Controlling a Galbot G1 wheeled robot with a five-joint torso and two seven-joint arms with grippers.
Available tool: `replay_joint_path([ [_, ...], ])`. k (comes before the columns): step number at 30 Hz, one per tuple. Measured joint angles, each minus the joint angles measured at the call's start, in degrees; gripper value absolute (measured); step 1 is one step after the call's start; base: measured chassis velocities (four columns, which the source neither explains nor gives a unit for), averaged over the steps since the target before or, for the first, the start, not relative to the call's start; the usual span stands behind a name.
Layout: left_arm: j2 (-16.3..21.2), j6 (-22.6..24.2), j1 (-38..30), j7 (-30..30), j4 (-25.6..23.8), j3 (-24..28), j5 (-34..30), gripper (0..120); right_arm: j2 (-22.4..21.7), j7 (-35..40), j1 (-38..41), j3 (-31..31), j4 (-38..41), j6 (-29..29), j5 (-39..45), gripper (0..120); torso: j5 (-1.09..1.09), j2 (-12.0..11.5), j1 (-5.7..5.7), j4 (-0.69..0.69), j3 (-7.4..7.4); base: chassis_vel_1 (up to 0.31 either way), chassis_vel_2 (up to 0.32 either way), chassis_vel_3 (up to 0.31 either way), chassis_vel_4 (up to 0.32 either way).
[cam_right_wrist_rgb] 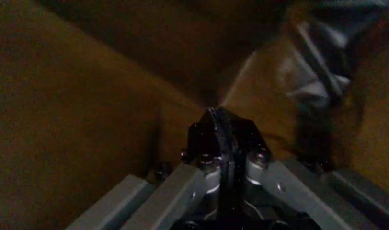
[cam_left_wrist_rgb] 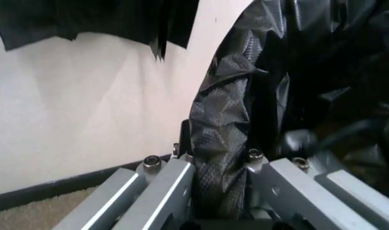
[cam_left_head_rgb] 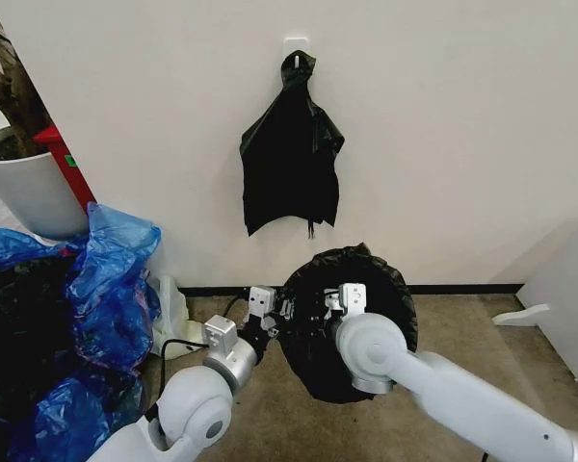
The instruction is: Place the garbage bag over the trash bin.
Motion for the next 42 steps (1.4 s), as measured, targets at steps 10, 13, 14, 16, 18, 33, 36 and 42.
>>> replay_joint_path([
  [10, -1.0, 0.4, 0.1, 0.0, 1.4, -1.1, -0.3, 1, -2.3, 2.3, 2.7, 0.1, 5.0, 1.3, 1.6, 0, -0.01, 0.0, 0.0, 0.02, 0.0, 0.0, 0.0, 0.0, 0.0],
  [13, -1.1, 0.4, 0.2, 0.0, 1.9, -1.0, 0.2, 1, -3.5, 2.5, 3.3, 0.6, 5.6, 1.3, 2.0, 0, -0.01, 0.0, 0.0, 0.01, 0.0, 0.0, 0.0, 0.0, 0.0],
  [14, -1.1, 0.4, 0.2, 0.0, 1.9, -0.9, 0.3, 1, -3.7, 2.4, 3.2, 0.6, 5.5, 1.2, 1.8, 0, -0.01, 0.0, 0.0, 0.0, 0.0, 0.0, 0.0, 0.0, 0.0],
  [16, -1.2, 0.6, 0.2, 0.0, 1.6, -0.8, 0.4, 1, -4.4, 1.7, 1.9, 1.3, 3.6, 0.6, 0.0, 0, -0.01, 0.0, 0.0, 0.0, 0.0, 0.0, 0.0, 0.0, 0.0],
  [18, -1.2, 0.6, 0.3, 0.1, 1.1, -0.8, 0.4, 1, -4.4, 1.2, 0.9, 1.5, 2.3, 0.3, -1.4, 0, 0.01, 0.0, 0.0, -0.01, 0.0, 0.0, 0.0, 0.0, 0.0],
  [33, 0.1, 1.3, 3.9, 1.2, -4.3, -2.4, -0.1, 1, -2.7, -1.7, -1.7, 3.2, -5.9, -0.5, -7.1, 0, 0.0, 0.0, 0.0, 0.01, 0.0, 0.0, 0.0, 0.0, 0.0],
  [36, 0.2, 1.3, 4.5, 1.3, -4.4, -2.5, 0.1, 1, -2.8, -1.7, -2.0, 3.3, -5.0, -0.1, -7.2, 0, 0.0, 0.0, 0.0, 0.01, 0.0, 0.0, 0.0, 0.0, 0.0],
  [42, -0.3, 1.2, 4.0, 1.4, -2.5, -2.0, 1.0, 1, -3.4, 0.3, -0.6, 2.1, -0.1, 0.9, -4.5, 0, -0.02, 0.0, 0.0, 0.0, 0.0, 0.0, 0.0, 0.0, 0.0],
])
